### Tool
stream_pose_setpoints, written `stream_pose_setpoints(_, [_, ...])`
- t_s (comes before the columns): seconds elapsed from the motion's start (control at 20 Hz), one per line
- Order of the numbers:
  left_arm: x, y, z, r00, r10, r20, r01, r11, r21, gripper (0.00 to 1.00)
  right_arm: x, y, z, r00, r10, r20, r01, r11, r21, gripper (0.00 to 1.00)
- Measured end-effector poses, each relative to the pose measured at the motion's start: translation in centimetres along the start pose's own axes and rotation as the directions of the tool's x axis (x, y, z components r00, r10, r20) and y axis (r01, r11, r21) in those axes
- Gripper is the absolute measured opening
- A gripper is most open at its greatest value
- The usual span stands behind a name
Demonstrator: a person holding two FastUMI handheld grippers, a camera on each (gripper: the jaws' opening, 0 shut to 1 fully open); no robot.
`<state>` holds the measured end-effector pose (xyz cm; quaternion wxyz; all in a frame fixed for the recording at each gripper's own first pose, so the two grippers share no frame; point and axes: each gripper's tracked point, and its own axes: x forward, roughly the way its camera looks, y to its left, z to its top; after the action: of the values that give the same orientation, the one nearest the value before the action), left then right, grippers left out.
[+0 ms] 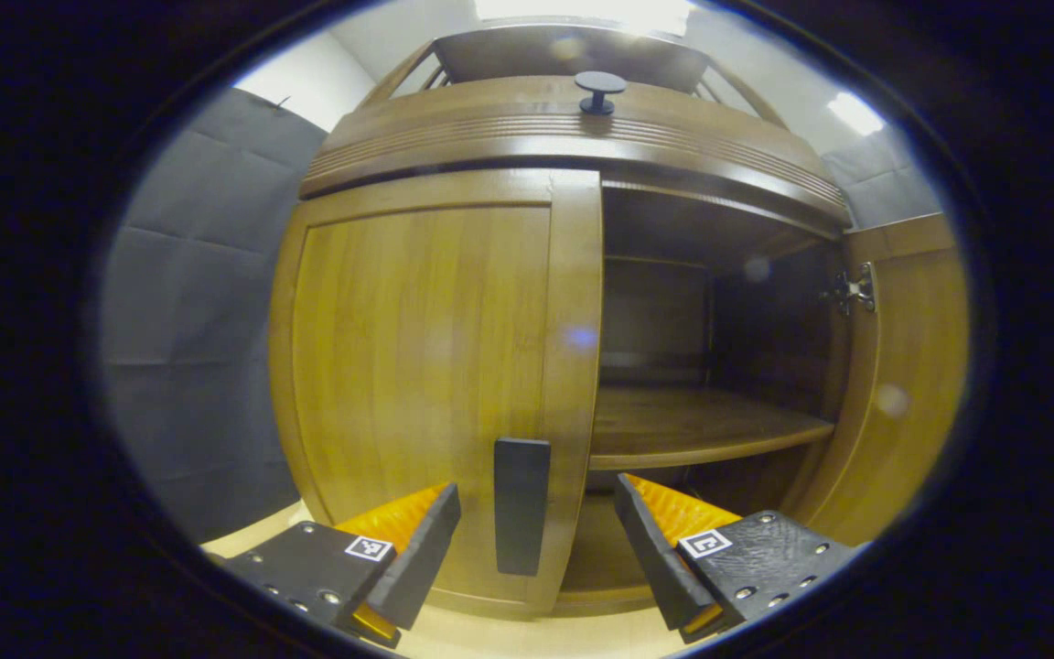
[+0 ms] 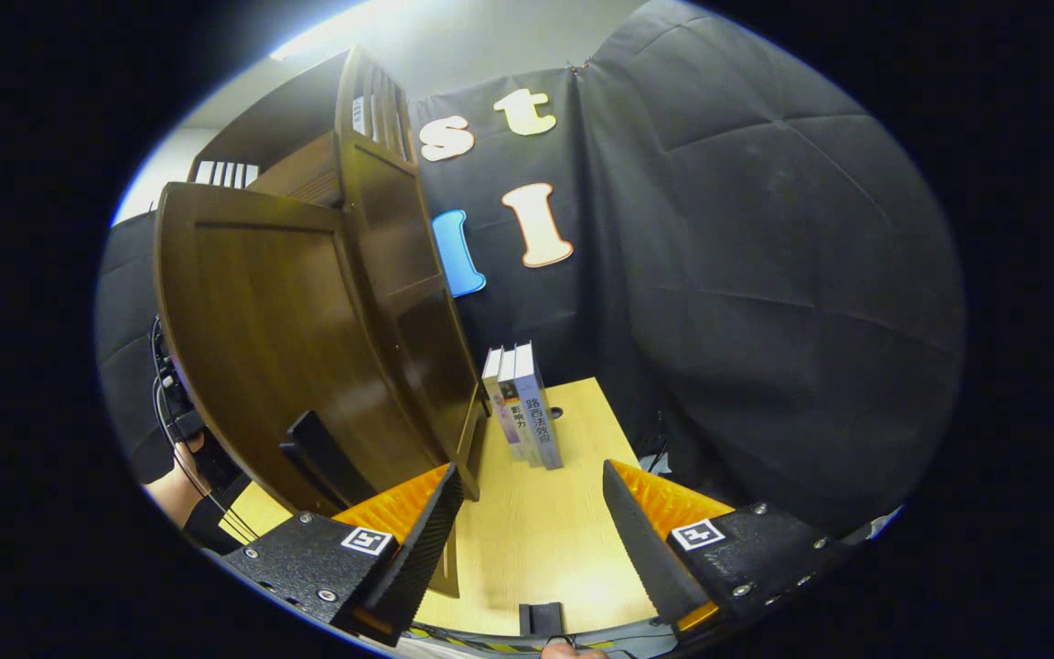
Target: Open the right door of the double-door shoe cabinet with the right hand, and open the left door with the left hand.
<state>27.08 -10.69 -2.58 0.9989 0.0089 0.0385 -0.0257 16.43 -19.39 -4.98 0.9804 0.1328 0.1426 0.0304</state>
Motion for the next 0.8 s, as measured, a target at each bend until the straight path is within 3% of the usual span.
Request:
stream_pose_setpoints(0.05, [0.5, 0.3, -0.2, 1.000, 0.001, -0.004, -0.001, 1.000, -0.017, 0.97, 0.3, -0.3, 0.2, 1.000, -0.010, 0.005, 0.010, 1.000, 0.004, 0.95])
stream_pose_setpoints(0.1, [1.0, 0.7, -0.5, 1.000, -0.002, -0.006, 0.002, 1.000, -0.030, 0.97, 0.4, -0.5, 0.3, 1.000, -0.017, 0.006, 0.017, 1.000, 0.007, 0.95])
stream_pose_setpoints(0.3, [2.2, 0.3, -2.0, 0.997, -0.041, -0.071, 0.039, 0.998, -0.040, 0.68, 1.4, -1.0, 0.5, 1.000, -0.030, 0.006, 0.030, 1.000, 0.000, 0.95])
stream_pose_setpoints(0.5, [2.7, 0.6, -1.8, 0.998, -0.024, -0.059, 0.025, 0.999, 0.021, 0.39, 2.7, -1.0, 0.1, 1.000, -0.026, 0.004, 0.026, 1.000, 0.000, 0.91])
stream_pose_setpoints(0.55, [2.7, 0.7, -1.7, 0.999, -0.012, -0.046, 0.013, 1.000, 0.027, 0.31, 3.0, -0.9, -0.1, 1.000, -0.025, 0.000, 0.025, 1.000, 0.007, 0.95])
stream_pose_setpoints(0.65, [2.4, 0.6, -1.8, 0.999, 0.004, -0.052, -0.003, 1.000, 0.024, 0.31, 3.4, -0.6, -0.6, 1.000, -0.022, -0.013, 0.022, 0.999, 0.030, 0.95])
stream_pose_setpoints(0.75, [2.3, 0.7, -2.0, 0.998, 0.004, -0.057, -0.004, 1.000, 0.003, 0.19, 3.4, -0.5, -0.4, 1.000, -0.027, -0.008, 0.027, 0.999, 0.045, 0.95])
stream_pose_setpoints(0.8, [2.1, 0.7, -2.1, 0.998, 0.004, -0.061, -0.004, 1.000, -0.008, 0.21, 3.5, -0.5, -0.4, 1.000, -0.031, -0.003, 0.032, 0.998, 0.047, 0.92])
